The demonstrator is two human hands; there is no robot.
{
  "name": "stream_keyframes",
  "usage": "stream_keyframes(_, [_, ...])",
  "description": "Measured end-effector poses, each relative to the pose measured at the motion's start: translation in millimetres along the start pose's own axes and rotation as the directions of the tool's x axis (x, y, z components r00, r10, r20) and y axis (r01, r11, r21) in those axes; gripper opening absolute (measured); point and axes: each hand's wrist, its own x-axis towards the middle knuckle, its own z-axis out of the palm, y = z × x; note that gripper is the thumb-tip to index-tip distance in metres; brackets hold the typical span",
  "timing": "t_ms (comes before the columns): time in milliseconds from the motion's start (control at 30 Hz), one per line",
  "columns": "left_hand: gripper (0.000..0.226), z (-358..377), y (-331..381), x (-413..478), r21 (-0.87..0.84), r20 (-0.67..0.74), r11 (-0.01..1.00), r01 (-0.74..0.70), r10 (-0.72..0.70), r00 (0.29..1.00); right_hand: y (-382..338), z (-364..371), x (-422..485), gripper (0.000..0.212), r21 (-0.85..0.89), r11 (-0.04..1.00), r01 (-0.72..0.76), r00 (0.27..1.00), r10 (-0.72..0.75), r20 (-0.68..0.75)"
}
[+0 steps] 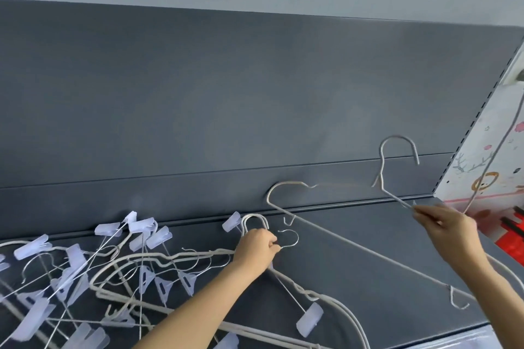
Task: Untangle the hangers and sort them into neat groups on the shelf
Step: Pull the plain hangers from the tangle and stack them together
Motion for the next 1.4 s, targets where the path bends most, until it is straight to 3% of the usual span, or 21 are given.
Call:
stream_keyframes(133, [0.018, -33, -30, -14, -0.005, -0.246, 0.999, -0.048, 0.045, 0.968, -17, -23, 8, 0.013, 0.041, 0.993, 0.108, 0.992, -0.105, -0.07])
stream_keyframes(200, [0.015, -55, -55, -25, 0.075, -0.285, 0.997, -0.015, 0.035, 0.958, -29, -17, 8, 0.014, 0.12, 0.986, 0.113, 0.99, -0.102, -0.095])
stream_keyframes(267, [0.03, -72, -82, -35, 0.2, -0.201, 0.976, 0.09, -0.049, 0.978, -42, -2, 5, 0.015, 0.231, 0.97, 0.07, 0.996, -0.056, -0.065])
stream_keyframes(333, [0.027, -81, -102, -45, 0.293, -0.138, 0.948, 0.123, -0.085, 0.987, -53, 16, -4, 0.015, 0.313, 0.95, 0.008, 1.0, -0.011, 0.008])
stream_keyframes(467, [0.019, -83, -110, -53, 0.253, -0.072, 0.965, 0.074, -0.057, 0.996, -64, 44, -21, 0.025, 0.444, 0.888, -0.124, 0.974, 0.023, 0.226])
stream_keyframes(533, [0.018, -84, -109, -50, 0.209, -0.043, 0.974, 0.088, -0.081, 0.996, -63, 49, -29, 0.031, 0.48, 0.86, -0.174, 0.943, 0.005, 0.334])
stream_keyframes(667, [0.016, -100, -107, -45, -0.068, 0.012, 0.992, 0.11, -0.11, 0.994, -58, 44, -39, 0.038, 0.5, 0.826, -0.261, 0.865, -0.029, 0.5])
stream_keyframes(700, [0.024, -108, -105, -44, -0.117, 0.011, 0.989, 0.092, -0.091, 0.996, -58, 42, -41, 0.038, 0.486, 0.834, -0.26, 0.849, -0.042, 0.527])
stream_keyframes(767, [0.005, -124, -99, -46, -0.157, 0.012, 0.982, 0.102, -0.101, 0.995, -62, 40, -46, 0.035, 0.455, 0.858, -0.239, 0.816, -0.076, 0.573])
stream_keyframes(867, [0.015, -143, -84, -48, -0.174, 0.074, 0.977, 0.122, -0.111, 0.991, -78, 43, -55, 0.029, 0.4, 0.901, -0.167, 0.774, -0.131, 0.62])
stream_keyframes(933, [0.017, -149, -72, -51, -0.191, 0.098, 0.975, 0.111, -0.093, 0.991, -90, 49, -61, 0.029, 0.357, 0.931, -0.079, 0.772, -0.169, 0.613])
stream_keyframes(1100, [0.012, -150, -48, -64, -0.188, 0.03, 0.981, 0.057, -0.052, 0.998, -111, 65, -75, 0.015, 0.286, 0.948, 0.141, 0.849, -0.265, 0.458])
stream_keyframes(1233, [0.013, -158, -44, -81, -0.222, -0.027, 0.972, 0.071, -0.079, 0.997, -126, 68, -83, 0.016, 0.308, 0.935, 0.173, 0.874, -0.29, 0.39])
stream_keyframes(1400, [0.009, -179, -47, -107, -0.258, -0.091, 0.962, 0.091, -0.118, 0.989, -151, 62, -82, 0.02, 0.346, 0.928, 0.136, 0.852, -0.288, 0.437])
